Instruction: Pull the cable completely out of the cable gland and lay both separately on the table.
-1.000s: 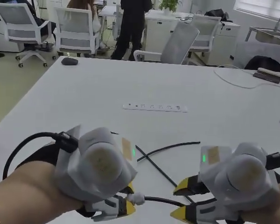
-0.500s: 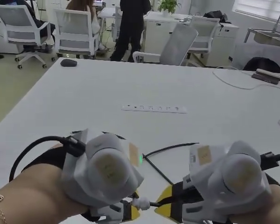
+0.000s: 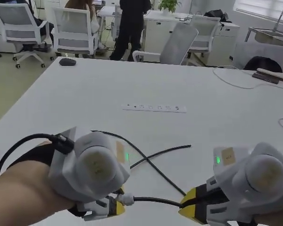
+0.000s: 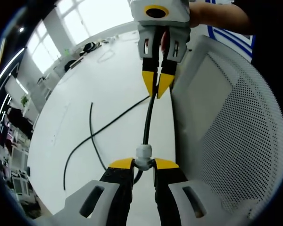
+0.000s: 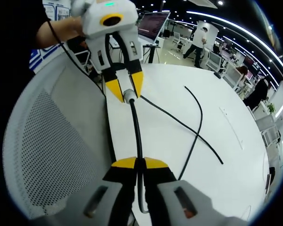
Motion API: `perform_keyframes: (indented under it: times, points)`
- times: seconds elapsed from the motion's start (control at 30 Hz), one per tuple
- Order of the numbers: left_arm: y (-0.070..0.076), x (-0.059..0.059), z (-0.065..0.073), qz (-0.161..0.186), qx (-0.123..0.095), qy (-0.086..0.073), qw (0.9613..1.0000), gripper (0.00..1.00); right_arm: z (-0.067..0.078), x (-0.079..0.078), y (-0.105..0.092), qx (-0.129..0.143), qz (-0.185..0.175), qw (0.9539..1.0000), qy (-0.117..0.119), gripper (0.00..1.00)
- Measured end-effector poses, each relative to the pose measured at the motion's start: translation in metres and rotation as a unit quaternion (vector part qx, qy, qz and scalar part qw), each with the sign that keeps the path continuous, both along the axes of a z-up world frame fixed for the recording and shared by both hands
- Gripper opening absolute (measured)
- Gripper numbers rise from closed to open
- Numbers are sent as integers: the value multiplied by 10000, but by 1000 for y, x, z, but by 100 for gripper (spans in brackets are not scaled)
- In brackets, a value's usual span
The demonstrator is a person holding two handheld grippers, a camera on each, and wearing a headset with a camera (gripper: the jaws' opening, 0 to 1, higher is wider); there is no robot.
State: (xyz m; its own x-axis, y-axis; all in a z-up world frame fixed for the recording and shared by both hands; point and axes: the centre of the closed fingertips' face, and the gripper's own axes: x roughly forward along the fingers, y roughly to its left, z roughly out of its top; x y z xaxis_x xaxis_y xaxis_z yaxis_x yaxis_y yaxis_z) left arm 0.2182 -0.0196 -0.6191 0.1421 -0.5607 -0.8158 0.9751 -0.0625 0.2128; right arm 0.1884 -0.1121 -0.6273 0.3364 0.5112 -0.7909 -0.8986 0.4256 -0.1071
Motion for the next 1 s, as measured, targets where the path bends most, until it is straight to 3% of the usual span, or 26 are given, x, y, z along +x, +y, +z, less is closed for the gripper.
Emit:
perform_keyframes:
  times: [0.23, 0.4, 0.57, 0.83, 0.9, 1.0]
  points:
    - [1, -2, -2, 8, 16, 45, 10000, 16, -13, -5, -16, -106, -142, 9996, 198, 3]
    - [1, -3, -4, 14, 49, 69, 10000, 16, -26, -9, -32, -482, -151, 9984, 253, 3]
    - [3, -4, -7, 38, 93, 94, 9999, 16, -36, -8, -45, -660, -240, 9971, 294, 3]
    - [8, -3, -9, 186, 120, 143, 9997, 16, -55, -2, -81, -1104, -611, 9909, 475, 4]
    - [7, -3, -9, 213, 102, 165, 9996, 17, -58, -2, -81, -1103, -719, 9893, 633, 5]
    - [7, -3, -11, 297, 126, 143, 9994, 16, -60, -5, -75, -1218, -579, 9882, 732, 13]
